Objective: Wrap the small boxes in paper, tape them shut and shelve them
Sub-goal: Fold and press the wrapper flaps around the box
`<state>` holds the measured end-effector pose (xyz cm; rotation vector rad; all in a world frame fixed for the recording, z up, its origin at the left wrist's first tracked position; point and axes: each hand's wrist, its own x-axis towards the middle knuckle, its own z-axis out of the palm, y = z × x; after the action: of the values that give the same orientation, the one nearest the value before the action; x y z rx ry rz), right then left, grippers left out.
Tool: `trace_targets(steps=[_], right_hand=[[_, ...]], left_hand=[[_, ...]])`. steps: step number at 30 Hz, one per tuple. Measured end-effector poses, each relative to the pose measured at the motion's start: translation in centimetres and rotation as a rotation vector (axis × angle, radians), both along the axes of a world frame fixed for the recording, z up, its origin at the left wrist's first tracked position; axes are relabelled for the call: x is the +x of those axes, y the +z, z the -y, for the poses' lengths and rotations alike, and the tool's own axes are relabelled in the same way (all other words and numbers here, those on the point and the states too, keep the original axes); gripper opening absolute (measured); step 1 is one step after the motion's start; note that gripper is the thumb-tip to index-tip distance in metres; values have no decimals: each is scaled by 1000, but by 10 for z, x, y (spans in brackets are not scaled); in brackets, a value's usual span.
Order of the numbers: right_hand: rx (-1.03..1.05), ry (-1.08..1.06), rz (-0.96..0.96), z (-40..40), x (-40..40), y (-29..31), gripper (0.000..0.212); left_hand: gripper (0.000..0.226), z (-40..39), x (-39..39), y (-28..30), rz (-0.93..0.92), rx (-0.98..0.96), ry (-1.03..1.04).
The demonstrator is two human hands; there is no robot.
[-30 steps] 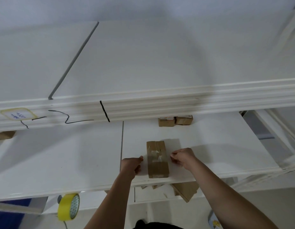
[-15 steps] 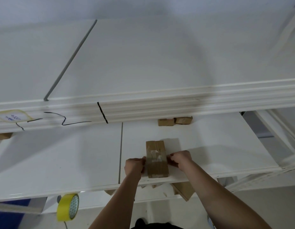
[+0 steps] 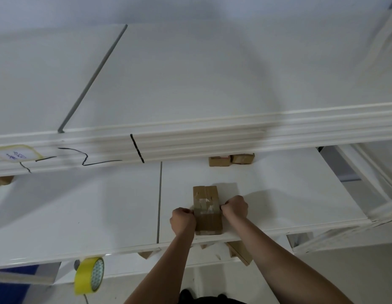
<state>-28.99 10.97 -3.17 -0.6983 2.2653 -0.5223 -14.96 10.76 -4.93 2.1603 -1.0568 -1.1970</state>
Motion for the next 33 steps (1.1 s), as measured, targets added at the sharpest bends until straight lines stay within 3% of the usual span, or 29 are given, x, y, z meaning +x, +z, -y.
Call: trace_targets(steps=[2, 6, 9, 14, 17, 19, 22, 26, 31, 33], right_hand=[[-27, 4, -38, -4, 1, 4, 5], [-118, 25, -100, -8, 2, 10, 22], [-121, 96, -91, -11, 12, 18, 26], [-12, 148, -93, -6, 20, 28, 22], [46, 152, -112, -6, 23, 28, 19], [81, 197, -141, -7, 28, 31, 8], [113, 246, -171, -5, 36, 39, 23], [135, 257, -137, -4, 34, 33, 20], [129, 183, -86, -5, 25, 25, 7], [126, 190, -82, -5, 26, 24, 17]], left_hand=[[19, 0, 2, 4, 7, -3, 6], [33, 11, 11, 6, -11, -68, 34], [41, 21, 13, 14, 4, -69, -69], [14, 16, -2, 30, 226, -50, -296], [9, 8, -10, 35, 301, -76, -388], [10, 10, -12, 34, 295, -64, -425], [11, 17, -10, 37, 252, -17, -437], [27, 18, -7, 34, 198, 2, -398], [18, 17, -5, 23, 194, 27, -429], [18, 16, -5, 20, 184, 26, -415]])
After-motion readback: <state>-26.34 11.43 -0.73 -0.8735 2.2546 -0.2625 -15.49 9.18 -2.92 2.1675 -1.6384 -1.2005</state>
